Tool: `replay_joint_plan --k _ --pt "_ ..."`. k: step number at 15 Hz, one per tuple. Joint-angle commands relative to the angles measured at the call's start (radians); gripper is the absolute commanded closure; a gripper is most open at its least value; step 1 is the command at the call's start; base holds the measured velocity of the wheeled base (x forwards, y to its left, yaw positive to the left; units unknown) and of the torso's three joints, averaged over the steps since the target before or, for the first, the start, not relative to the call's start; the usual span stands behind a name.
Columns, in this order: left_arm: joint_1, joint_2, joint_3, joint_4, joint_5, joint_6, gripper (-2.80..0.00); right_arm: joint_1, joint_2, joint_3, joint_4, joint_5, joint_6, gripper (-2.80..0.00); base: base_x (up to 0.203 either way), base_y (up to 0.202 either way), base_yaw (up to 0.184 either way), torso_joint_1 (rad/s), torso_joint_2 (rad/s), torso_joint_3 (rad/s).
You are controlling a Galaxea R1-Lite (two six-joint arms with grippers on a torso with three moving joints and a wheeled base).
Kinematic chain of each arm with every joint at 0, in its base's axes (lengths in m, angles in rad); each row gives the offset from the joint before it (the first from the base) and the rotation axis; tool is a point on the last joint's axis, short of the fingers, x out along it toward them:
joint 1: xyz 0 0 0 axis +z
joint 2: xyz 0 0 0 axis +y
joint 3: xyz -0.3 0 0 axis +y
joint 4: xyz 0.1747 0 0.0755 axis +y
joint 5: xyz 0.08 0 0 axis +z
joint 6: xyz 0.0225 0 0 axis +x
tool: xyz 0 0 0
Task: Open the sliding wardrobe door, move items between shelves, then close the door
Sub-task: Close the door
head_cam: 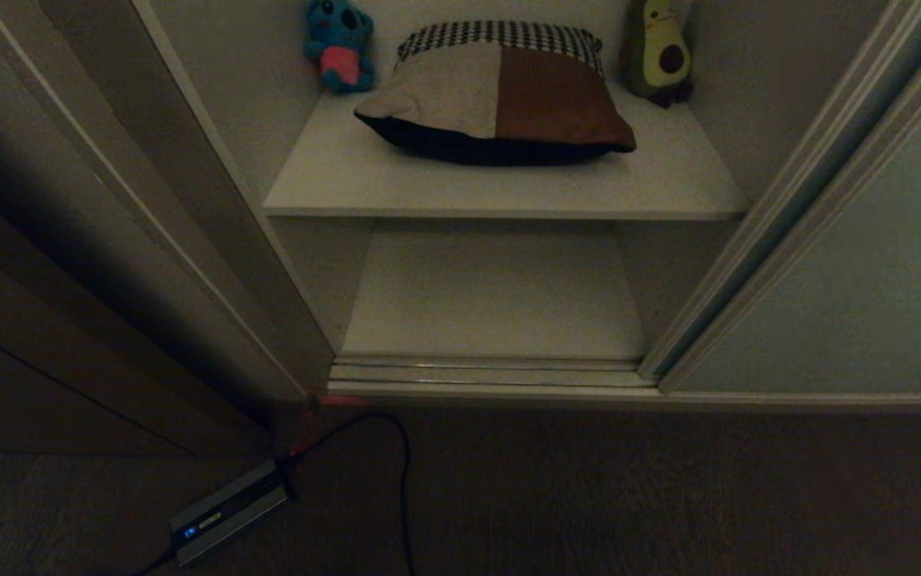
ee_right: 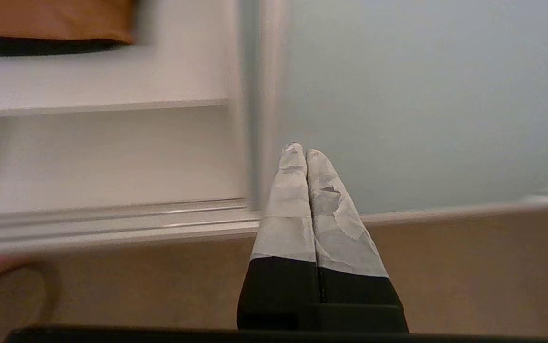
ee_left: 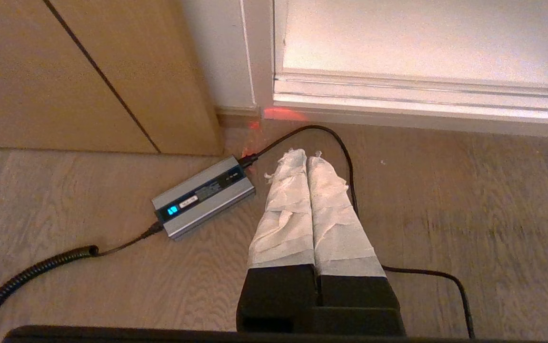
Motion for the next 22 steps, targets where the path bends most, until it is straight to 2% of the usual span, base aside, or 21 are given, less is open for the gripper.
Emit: replay_joint_plan --k 1,2,5,7,12,22 --pt "0.0 0.0 0.0 0.0 0.001 -0.001 0.0 -0.081 0.15 -0.069 0.004 0.168 0.016 0.0 0.0 0.0 0.0 0.0 0.0 0.0" --pt "0.0 0.0 0.0 0.0 0.001 -0.001 0.0 -0.106 0.199 -0.116 0.006 0.229 0.039 0.0 0.0 0.0 0.0 0.0 0.0 0.0" --pt "0.0 0.0 0.0 0.0 0.001 -0.001 0.0 -0.122 0.347 -0.252 0.0 0.308 0.141 0.0 0.0 0.0 0.0 0.0 0.0 0.0" --pt "0.0 0.0 0.0 0.0 0.001 -0.001 0.0 -0.121 0.427 -0.317 -0.001 0.353 0.173 0.0 0.0 0.0 0.0 0.0 0.0 0.0" --pt "0.0 0.0 0.0 0.0 0.001 -0.001 0.0 -0.117 0.515 -0.381 -0.013 0.365 0.237 0.0 0.0 0.0 0.0 0.0 0.0 0.0" --pt "0.0 0.0 0.0 0.0 0.001 -0.001 0.0 -0.092 0.622 -0.384 -0.159 0.36 0.242 0.0 0.0 0.0 0.0 0.0 0.0 0.0"
